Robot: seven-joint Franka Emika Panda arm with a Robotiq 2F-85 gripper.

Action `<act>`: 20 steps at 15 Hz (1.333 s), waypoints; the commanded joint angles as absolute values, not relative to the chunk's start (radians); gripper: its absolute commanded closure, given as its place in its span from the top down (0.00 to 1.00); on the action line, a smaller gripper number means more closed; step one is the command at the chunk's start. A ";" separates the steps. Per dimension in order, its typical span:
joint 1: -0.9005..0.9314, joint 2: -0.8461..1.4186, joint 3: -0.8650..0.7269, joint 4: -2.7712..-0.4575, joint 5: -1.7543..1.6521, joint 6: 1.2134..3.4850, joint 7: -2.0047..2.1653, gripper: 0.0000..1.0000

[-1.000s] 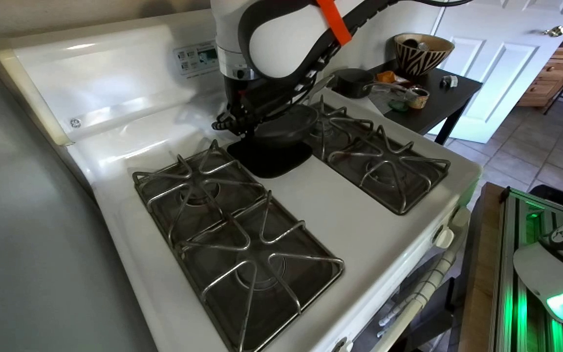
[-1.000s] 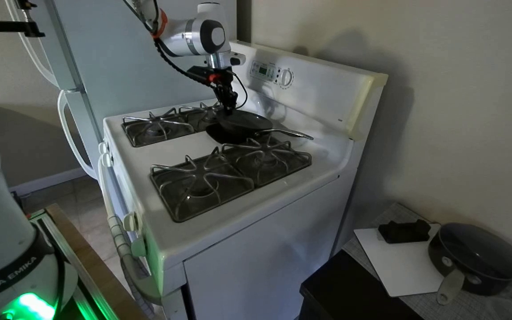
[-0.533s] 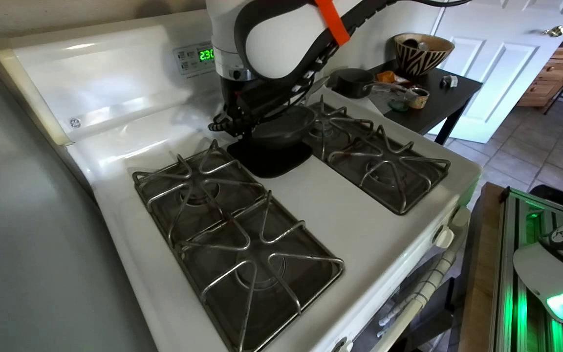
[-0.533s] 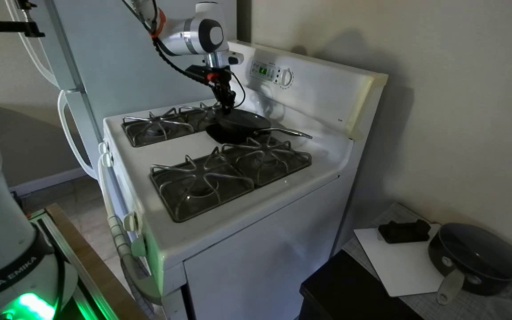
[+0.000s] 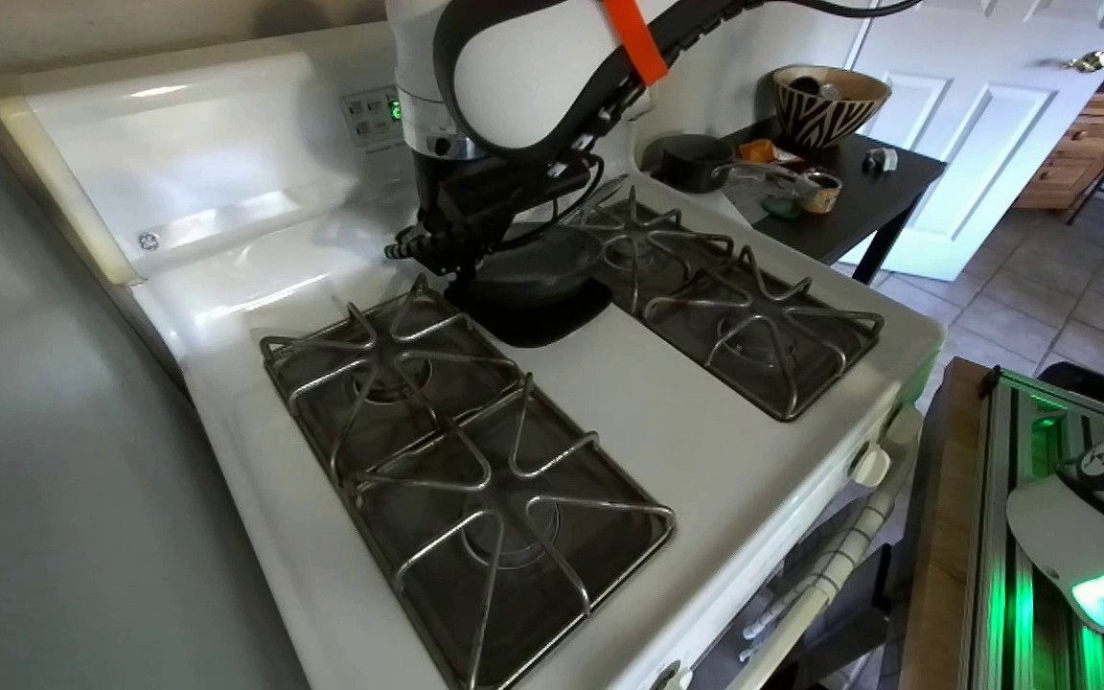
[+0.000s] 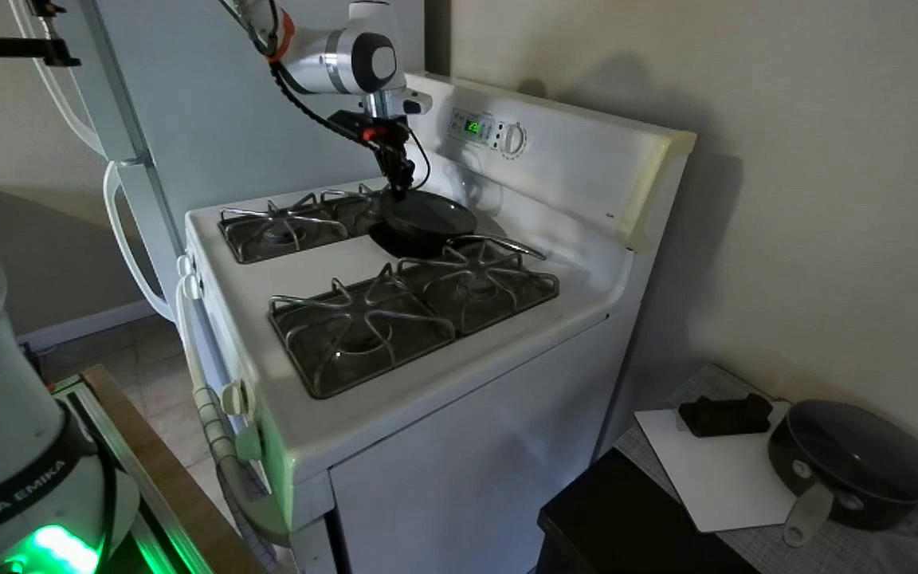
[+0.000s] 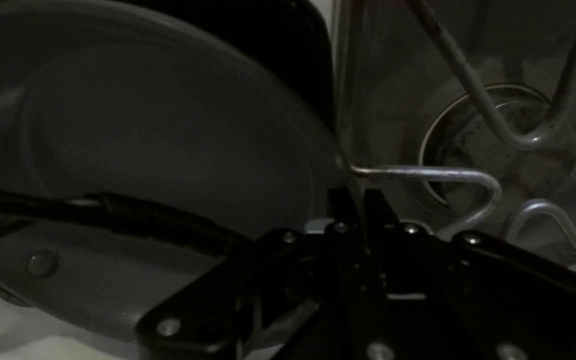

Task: Move the pan from the right to the left plate

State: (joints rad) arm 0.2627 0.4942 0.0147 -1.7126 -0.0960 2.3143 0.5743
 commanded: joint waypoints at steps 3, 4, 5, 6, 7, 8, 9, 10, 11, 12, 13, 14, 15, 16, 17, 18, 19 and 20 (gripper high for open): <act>0.279 0.526 0.011 -1.679 -0.062 2.284 0.625 0.01; 0.280 0.527 0.011 -1.677 -0.060 2.283 0.628 0.01; 0.281 0.525 0.013 -1.677 -0.056 2.283 0.627 0.01; 0.281 0.523 0.014 -1.678 -0.056 2.284 0.627 0.01; 0.282 0.520 0.016 -1.677 -0.054 2.283 0.625 0.01; 0.283 0.516 0.017 -1.678 -0.054 2.284 0.625 0.01; 0.285 0.511 0.018 -1.679 -0.054 2.284 0.625 0.01; 0.288 0.505 0.020 -1.683 -0.056 2.286 0.623 0.01; 0.290 0.501 0.022 -1.685 -0.055 2.288 0.623 0.01; 0.293 0.494 0.026 -1.688 -0.055 2.289 0.621 0.01; 0.295 0.489 0.027 -1.688 -0.056 2.288 0.620 0.01; 0.297 0.485 0.030 -1.688 -0.054 2.287 0.621 0.01; 0.302 0.476 0.033 -1.694 -0.057 2.292 0.623 0.01; 0.307 0.471 0.032 -1.699 -0.065 2.301 0.624 0.01; 0.312 0.468 0.030 -1.702 -0.076 2.303 0.620 0.01; 0.315 0.469 0.030 -1.699 -0.077 2.301 0.622 0.01; 0.317 0.469 0.033 -1.698 -0.072 2.303 0.621 0.01; 0.318 0.467 0.038 -1.696 -0.065 2.300 0.616 0.01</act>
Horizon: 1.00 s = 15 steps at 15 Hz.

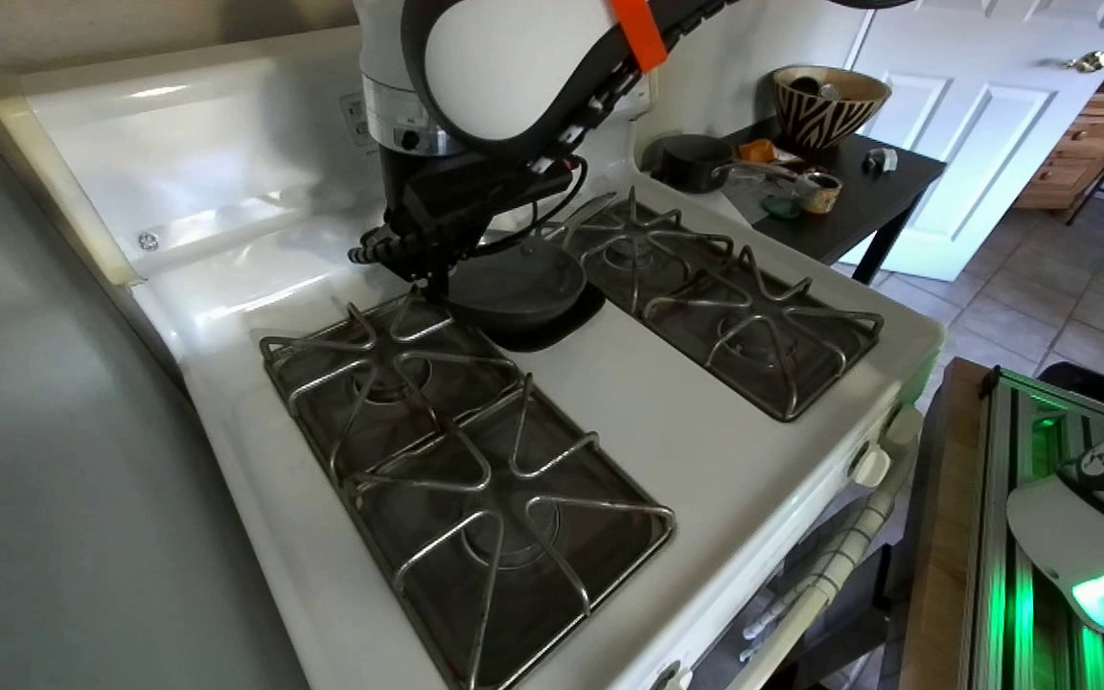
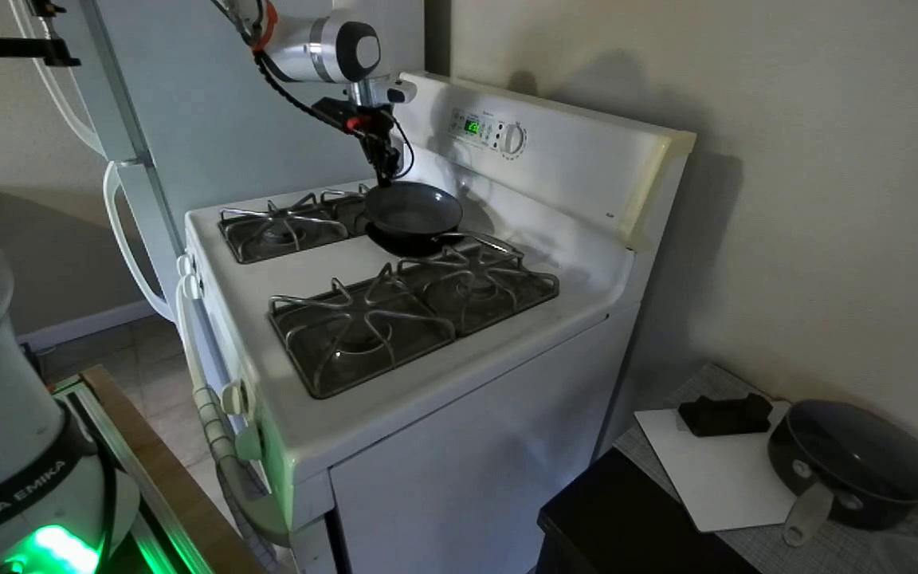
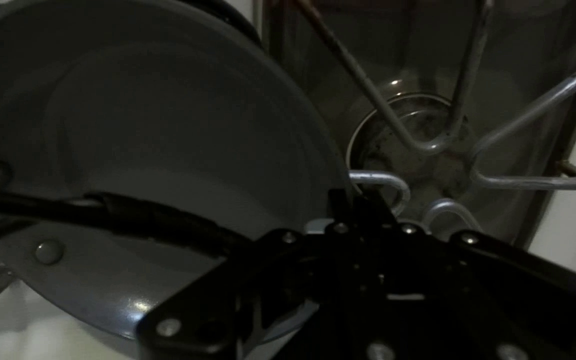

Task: Move the pan from the right to the left plate

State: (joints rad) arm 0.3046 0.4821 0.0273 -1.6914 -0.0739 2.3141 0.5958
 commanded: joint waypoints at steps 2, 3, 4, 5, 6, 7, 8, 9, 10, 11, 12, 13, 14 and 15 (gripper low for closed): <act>0.326 0.461 0.043 -1.695 -0.067 2.302 0.618 0.01; 0.332 0.460 0.045 -1.692 -0.070 2.301 0.622 0.01; 0.339 0.462 0.046 -1.688 -0.075 2.303 0.627 0.01; 0.347 0.465 0.048 -1.683 -0.078 2.306 0.632 0.01; 0.355 0.473 0.050 -1.672 -0.080 2.308 0.638 0.01; 0.359 0.480 0.054 -1.664 -0.079 2.310 0.637 0.01; 0.365 0.487 0.057 -1.653 -0.079 2.309 0.639 0.01; 0.371 0.495 0.059 -1.640 -0.077 2.309 0.642 0.01; 0.377 0.501 0.059 -1.630 -0.079 2.312 0.646 0.01; 0.381 0.508 0.060 -1.620 -0.080 2.312 0.649 0.01; 0.385 0.516 0.061 -1.607 -0.080 2.313 0.651 0.01; 0.391 0.524 0.058 -1.596 -0.085 2.312 0.655 0.01; 0.393 0.535 0.058 -1.583 -0.082 2.310 0.655 0.01; 0.396 0.545 0.058 -1.571 -0.081 2.311 0.657 0.01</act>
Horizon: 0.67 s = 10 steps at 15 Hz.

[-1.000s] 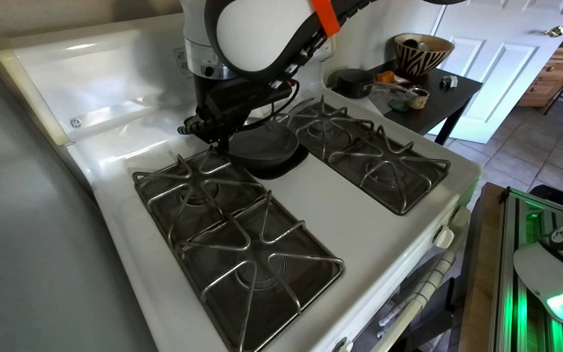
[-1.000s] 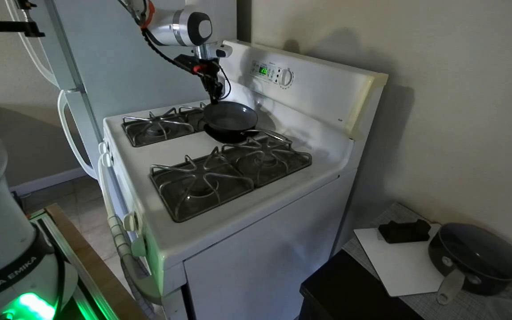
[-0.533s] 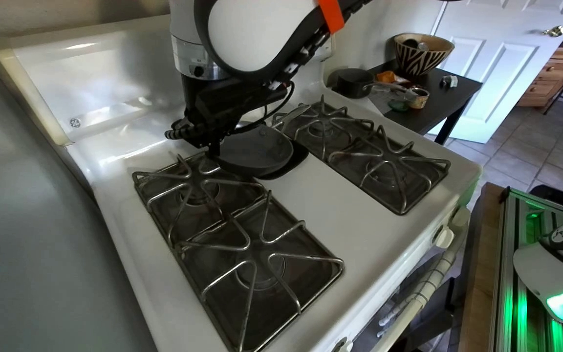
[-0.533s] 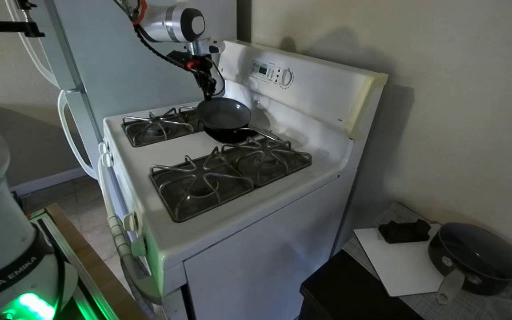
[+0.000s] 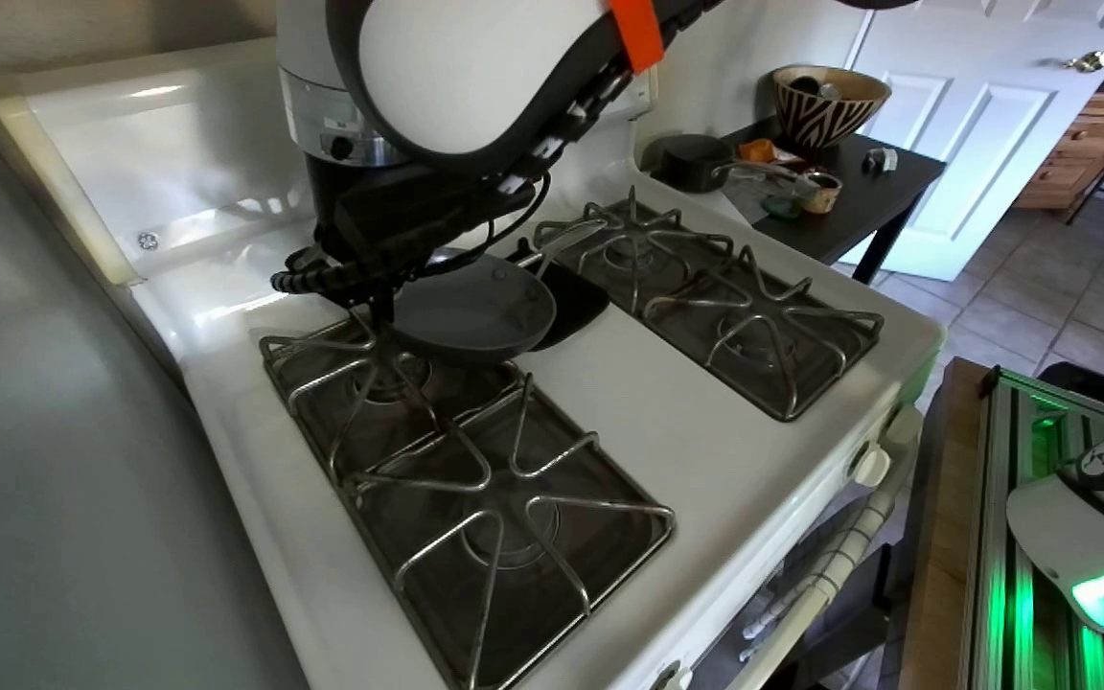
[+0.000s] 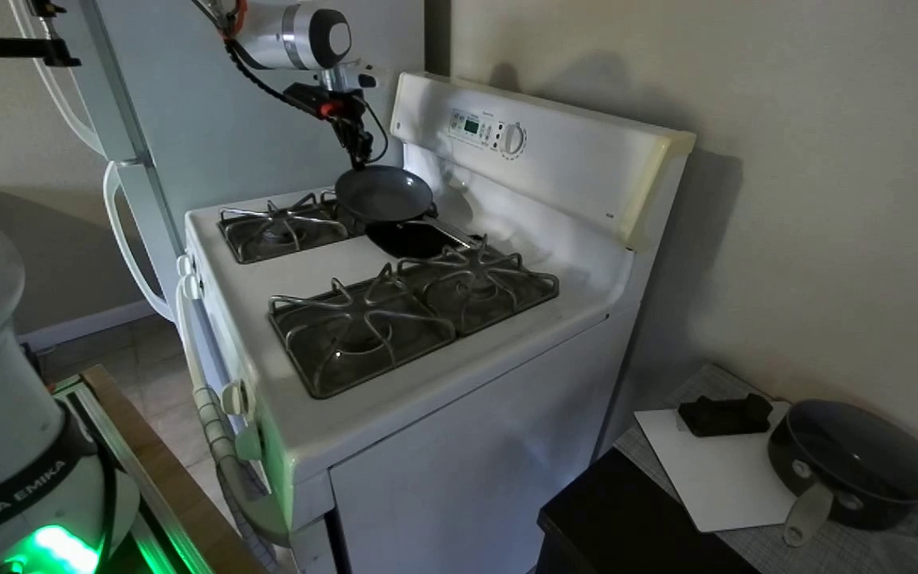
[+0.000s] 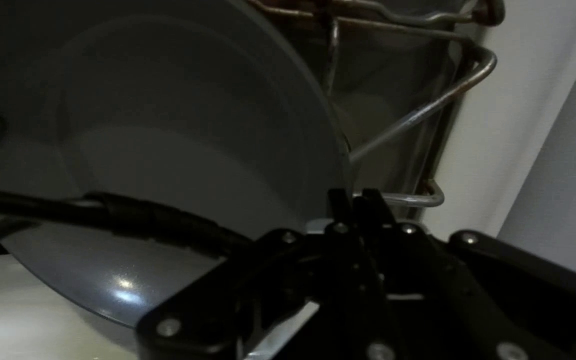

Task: Move the pan from the right to the left plate

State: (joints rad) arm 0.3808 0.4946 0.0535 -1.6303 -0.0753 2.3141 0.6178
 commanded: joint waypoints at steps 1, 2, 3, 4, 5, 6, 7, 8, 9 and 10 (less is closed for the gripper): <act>0.398 0.558 0.057 -1.557 -0.081 2.311 0.657 0.01; 0.401 0.569 0.057 -1.544 -0.081 2.308 0.658 0.01; 0.404 0.581 0.057 -1.531 -0.081 2.310 0.657 0.01; 0.408 0.595 0.056 -1.516 -0.081 2.307 0.659 0.01; 0.412 0.604 0.056 -1.503 -0.081 2.302 0.658 0.01; 0.417 0.615 0.056 -1.494 -0.082 2.302 0.658 0.01; 0.422 0.624 0.056 -1.482 -0.082 2.301 0.658 0.01; 0.428 0.632 0.055 -1.474 -0.083 2.300 0.659 0.01; 0.432 0.640 0.056 -1.464 -0.080 2.298 0.657 0.01; 0.437 0.648 0.056 -1.457 -0.081 2.301 0.656 0.01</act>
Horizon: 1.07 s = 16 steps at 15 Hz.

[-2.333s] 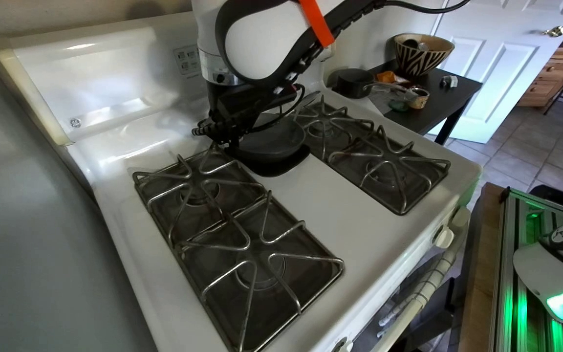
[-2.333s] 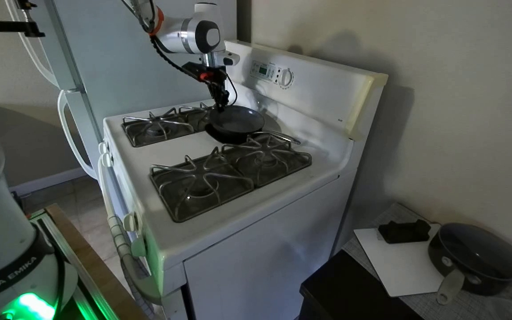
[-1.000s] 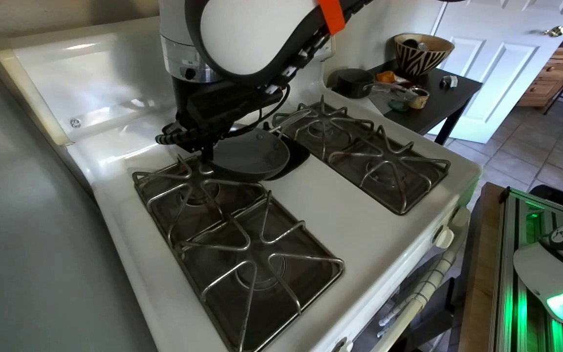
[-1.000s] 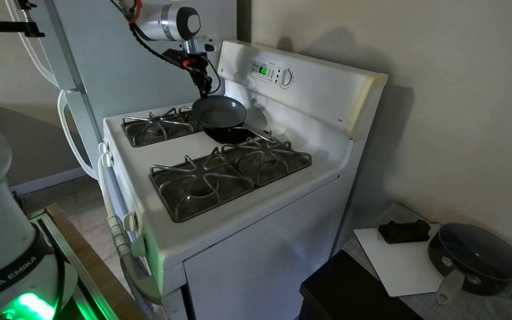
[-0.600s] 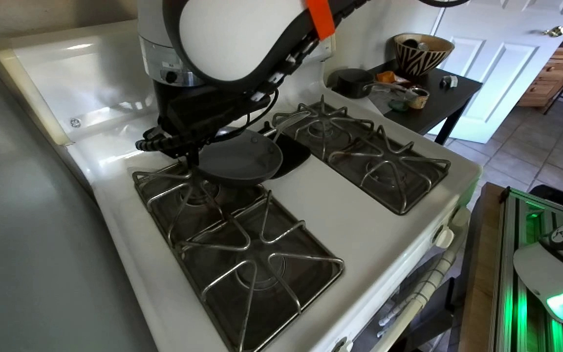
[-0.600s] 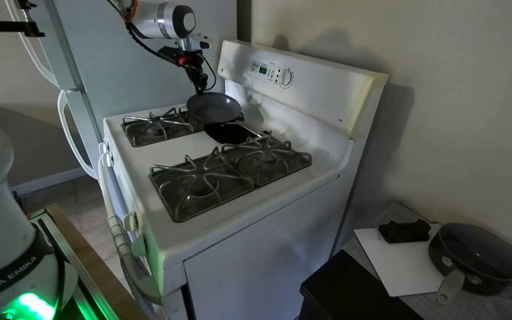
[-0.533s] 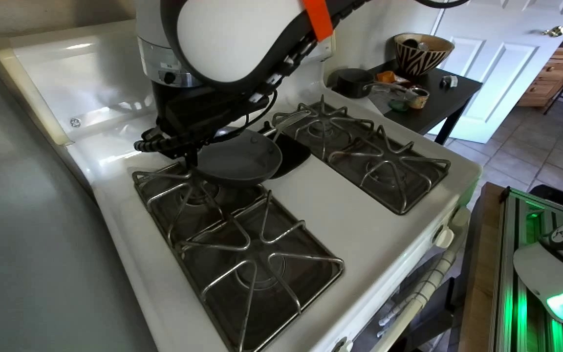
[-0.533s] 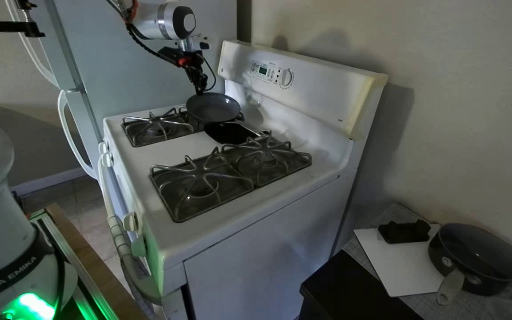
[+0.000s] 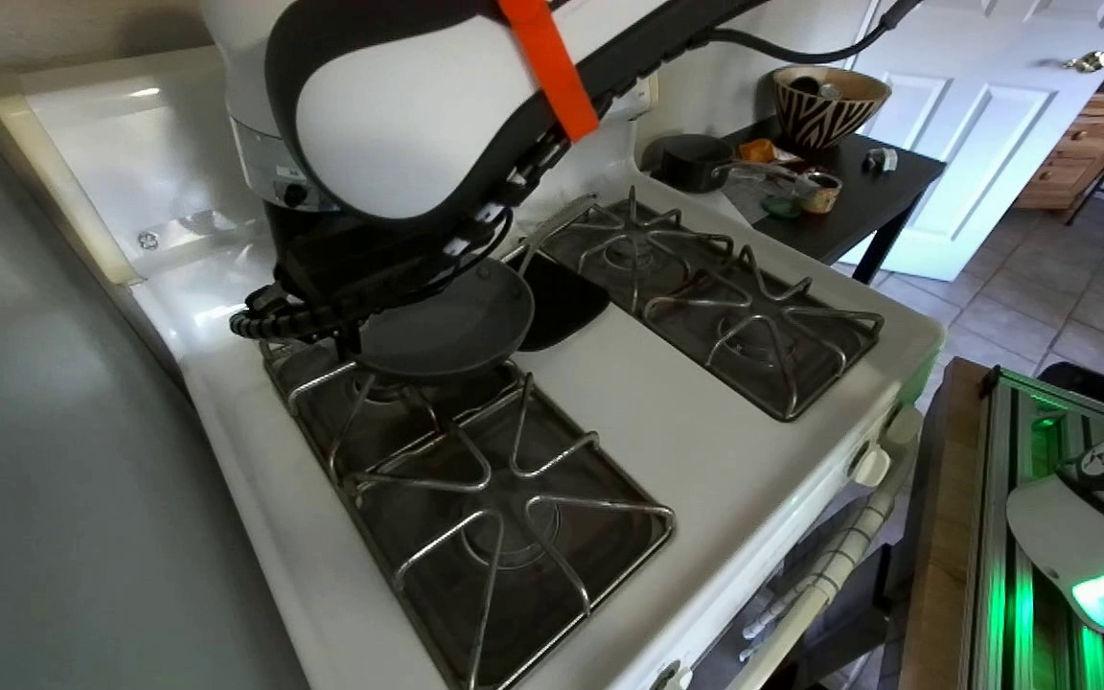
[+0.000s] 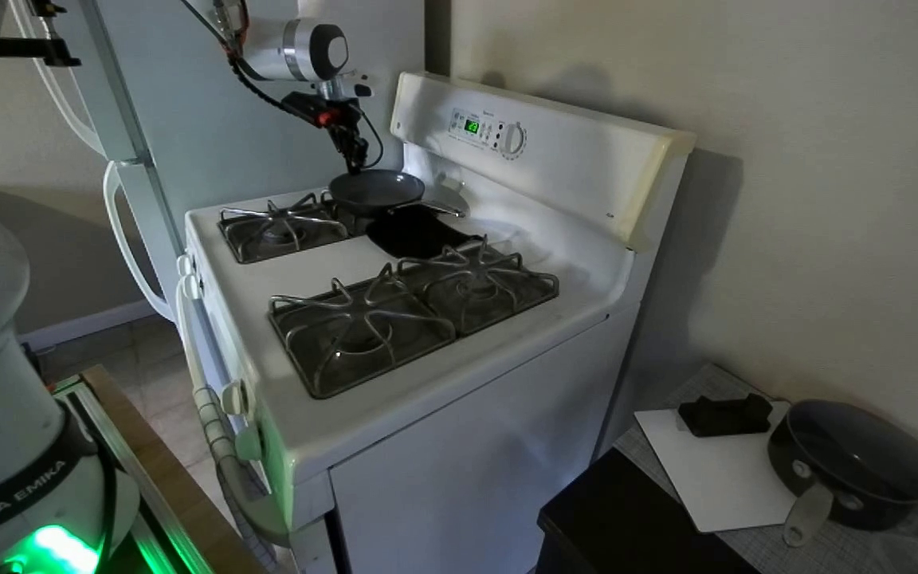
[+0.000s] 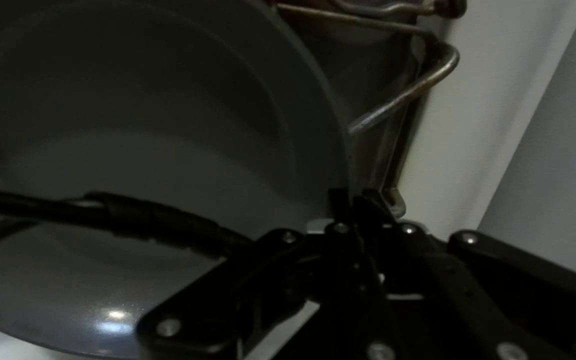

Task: Move the pan from the right to the left plate

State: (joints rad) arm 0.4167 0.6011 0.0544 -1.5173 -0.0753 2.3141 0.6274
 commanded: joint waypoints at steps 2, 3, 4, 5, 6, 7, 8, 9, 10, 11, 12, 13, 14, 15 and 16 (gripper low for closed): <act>0.445 0.661 0.054 -1.440 -0.081 2.302 0.655 0.01; 0.449 0.666 0.054 -1.430 -0.082 2.299 0.653 0.01; 0.451 0.673 0.053 -1.423 -0.083 2.304 0.648 0.01; 0.452 0.679 0.053 -1.414 -0.084 2.306 0.643 0.01; 0.453 0.685 0.052 -1.406 -0.087 2.312 0.636 0.01; 0.454 0.689 0.052 -1.400 -0.090 2.313 0.630 0.01; 0.455 0.695 0.051 -1.393 -0.095 2.317 0.625 0.01; 0.455 0.699 0.051 -1.387 -0.098 2.314 0.621 0.01; 0.456 0.702 0.050 -1.385 -0.105 2.313 0.615 0.01; 0.456 0.706 0.049 -1.381 -0.108 2.316 0.611 0.01; 0.457 0.710 0.048 -1.377 -0.112 2.317 0.607 0.01; 0.457 0.713 0.048 -1.374 -0.114 2.315 0.602 0.01; 0.457 0.714 0.049 -1.373 -0.116 2.313 0.597 0.01; 0.458 0.713 0.047 -1.374 -0.119 2.310 0.595 0.01; 0.456 0.711 0.049 -1.376 -0.116 2.306 0.593 0.01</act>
State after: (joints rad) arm 0.4453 0.6836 0.0535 -1.4111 -0.1084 2.3141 0.6009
